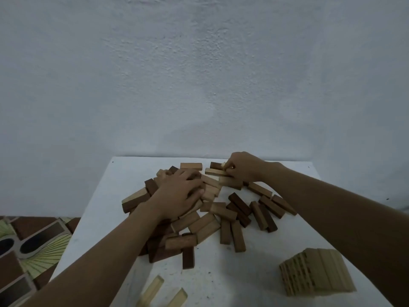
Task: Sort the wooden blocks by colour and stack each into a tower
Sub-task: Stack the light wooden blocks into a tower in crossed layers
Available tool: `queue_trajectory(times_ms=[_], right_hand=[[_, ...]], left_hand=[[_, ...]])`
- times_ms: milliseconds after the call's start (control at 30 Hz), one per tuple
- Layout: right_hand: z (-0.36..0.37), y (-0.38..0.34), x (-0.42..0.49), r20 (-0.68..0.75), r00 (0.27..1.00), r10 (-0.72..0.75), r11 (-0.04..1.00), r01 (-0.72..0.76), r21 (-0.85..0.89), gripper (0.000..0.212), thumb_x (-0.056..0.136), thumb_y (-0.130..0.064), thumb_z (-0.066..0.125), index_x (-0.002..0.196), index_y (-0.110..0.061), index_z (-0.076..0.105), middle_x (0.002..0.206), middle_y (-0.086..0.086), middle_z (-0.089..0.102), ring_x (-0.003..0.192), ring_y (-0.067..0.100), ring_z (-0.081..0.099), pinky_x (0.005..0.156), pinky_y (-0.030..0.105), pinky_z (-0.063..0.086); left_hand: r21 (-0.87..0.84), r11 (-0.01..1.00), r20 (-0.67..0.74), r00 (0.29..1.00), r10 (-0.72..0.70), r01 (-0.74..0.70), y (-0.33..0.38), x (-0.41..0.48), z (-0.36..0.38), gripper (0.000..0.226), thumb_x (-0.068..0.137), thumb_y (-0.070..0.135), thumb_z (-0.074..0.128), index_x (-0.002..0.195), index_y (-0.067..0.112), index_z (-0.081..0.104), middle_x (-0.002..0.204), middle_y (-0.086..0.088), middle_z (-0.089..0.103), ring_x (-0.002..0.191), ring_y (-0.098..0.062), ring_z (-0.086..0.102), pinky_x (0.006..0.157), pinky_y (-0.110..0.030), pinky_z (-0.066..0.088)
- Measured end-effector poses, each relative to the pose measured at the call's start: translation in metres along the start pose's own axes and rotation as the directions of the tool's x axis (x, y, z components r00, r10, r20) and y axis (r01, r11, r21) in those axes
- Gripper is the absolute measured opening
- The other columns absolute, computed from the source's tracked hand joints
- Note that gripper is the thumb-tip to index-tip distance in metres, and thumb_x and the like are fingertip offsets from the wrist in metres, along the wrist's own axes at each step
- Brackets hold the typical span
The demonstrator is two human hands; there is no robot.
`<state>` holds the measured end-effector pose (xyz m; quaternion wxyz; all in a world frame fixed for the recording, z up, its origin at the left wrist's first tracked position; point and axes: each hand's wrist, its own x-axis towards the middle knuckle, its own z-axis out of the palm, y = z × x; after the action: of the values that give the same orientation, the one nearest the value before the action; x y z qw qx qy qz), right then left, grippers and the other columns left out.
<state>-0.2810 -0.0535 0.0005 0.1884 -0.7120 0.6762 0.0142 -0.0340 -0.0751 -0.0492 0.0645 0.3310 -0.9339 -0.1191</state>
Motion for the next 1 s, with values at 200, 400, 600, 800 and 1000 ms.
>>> queue_trajectory(times_ms=[200, 400, 600, 800, 1000], right_hand=[[0.003, -0.005, -0.009, -0.103, 0.993, -0.057, 0.998, 0.06, 0.03, 0.024, 0.092, -0.011, 0.06, 0.107, -0.01, 0.078, 0.101, 0.005, 0.074, 0.096, 0.018, 0.059, 0.079, 0.021, 0.037], [-0.003, -0.006, -0.025, -0.23, 0.973, -0.02, 0.993, 0.047, 0.11, 0.013, 0.088, -0.008, 0.068, 0.093, -0.011, 0.079, 0.101, 0.002, 0.065, 0.096, 0.015, 0.057, 0.077, 0.017, 0.037], [-0.016, -0.045, -0.064, -0.126, 0.992, -0.032, 0.978, 0.057, 0.2, 0.025, 0.084, 0.003, 0.053, 0.093, -0.014, 0.07, 0.076, -0.014, 0.049, 0.068, 0.001, 0.044, 0.06, 0.015, 0.033], [-0.016, -0.103, -0.121, 0.046, 0.987, -0.151, 0.974, 0.141, 0.178, 0.041, 0.082, 0.002, 0.054, 0.115, -0.023, 0.056, 0.095, 0.004, 0.058, 0.076, 0.018, 0.053, 0.058, 0.026, 0.043], [0.021, -0.14, -0.161, -0.016, 0.981, -0.192, 0.936, 0.187, 0.299, 0.031, 0.082, 0.004, 0.061, 0.107, -0.013, 0.059, 0.082, -0.007, 0.051, 0.072, 0.012, 0.052, 0.056, 0.024, 0.043]], left_hand=[[-0.084, 0.996, -0.03, 0.999, -0.045, 0.043, 0.005, -0.018, -0.005, 0.049, 0.096, 0.059, 0.027, 0.125, 0.037, 0.06, 0.122, 0.016, 0.052, 0.116, -0.006, 0.047, 0.108, -0.053, 0.021], [-0.232, 0.964, -0.063, 0.987, -0.15, 0.132, 0.007, -0.029, -0.014, 0.015, 0.102, 0.043, 0.053, 0.111, 0.042, 0.065, 0.109, 0.019, 0.055, 0.104, -0.002, 0.049, 0.1, -0.042, 0.024], [-0.512, 0.844, -0.183, 0.94, -0.287, 0.158, 0.019, -0.07, -0.03, 0.015, 0.1, 0.023, 0.062, 0.093, 0.034, 0.071, 0.087, 0.025, 0.069, 0.083, -0.003, 0.064, 0.071, -0.018, 0.048], [-0.565, 0.814, -0.269, 0.904, -0.334, 0.132, 0.041, -0.15, -0.016, 0.019, 0.098, 0.018, 0.066, 0.092, 0.036, 0.07, 0.09, 0.023, 0.068, 0.084, -0.006, 0.064, 0.067, -0.01, 0.045], [-0.533, 0.834, -0.258, 0.91, -0.325, 0.147, 0.059, -0.201, 0.001, 0.033, 0.096, 0.016, 0.069, 0.096, 0.049, 0.064, 0.102, 0.026, 0.062, 0.098, 0.001, 0.058, 0.077, -0.009, 0.04]])
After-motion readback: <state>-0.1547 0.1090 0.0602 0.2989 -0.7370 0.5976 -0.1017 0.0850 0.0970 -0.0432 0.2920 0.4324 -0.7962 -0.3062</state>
